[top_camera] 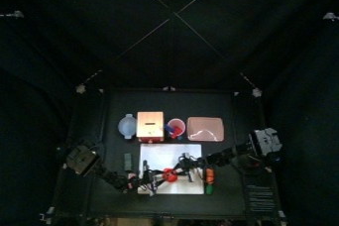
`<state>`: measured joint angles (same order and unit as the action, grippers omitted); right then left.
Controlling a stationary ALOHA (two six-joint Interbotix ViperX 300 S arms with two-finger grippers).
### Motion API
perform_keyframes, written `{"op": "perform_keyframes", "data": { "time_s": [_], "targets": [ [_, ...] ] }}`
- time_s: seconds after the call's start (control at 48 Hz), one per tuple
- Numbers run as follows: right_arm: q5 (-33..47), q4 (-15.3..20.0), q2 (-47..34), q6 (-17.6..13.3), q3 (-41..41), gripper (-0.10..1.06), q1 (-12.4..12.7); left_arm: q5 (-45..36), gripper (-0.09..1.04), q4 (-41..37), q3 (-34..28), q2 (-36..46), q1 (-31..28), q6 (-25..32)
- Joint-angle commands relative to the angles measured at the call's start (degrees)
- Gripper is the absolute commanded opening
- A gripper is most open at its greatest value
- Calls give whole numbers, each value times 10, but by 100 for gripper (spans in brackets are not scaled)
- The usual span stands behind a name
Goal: Get the cutter from the drawer then cut the dough then place the extra dough in the bowl
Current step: Cut the dough
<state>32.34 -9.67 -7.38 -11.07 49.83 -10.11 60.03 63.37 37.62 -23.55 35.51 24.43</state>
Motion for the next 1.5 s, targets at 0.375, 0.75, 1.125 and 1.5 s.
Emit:
{"op": "perform_keyframes", "data": {
  "time_s": [0.375, 0.75, 1.125, 1.5],
  "targets": [
    [-3, -1, 9, -1, -9, 65, 2, 1, 75, 0, -9, 6, -3, 2],
    [-2, 0, 9, -1, -9, 65, 3, 1, 74, 0, -9, 5, -4, 2],
    [-3, 1, 6, -1, -9, 65, 4, -1, 57, 0, -7, 4, -4, 1],
    [-3, 3, -5, -2, -9, 65, 2, -25, 57, 4, -11, -4, -4, 1]
  ]
}}
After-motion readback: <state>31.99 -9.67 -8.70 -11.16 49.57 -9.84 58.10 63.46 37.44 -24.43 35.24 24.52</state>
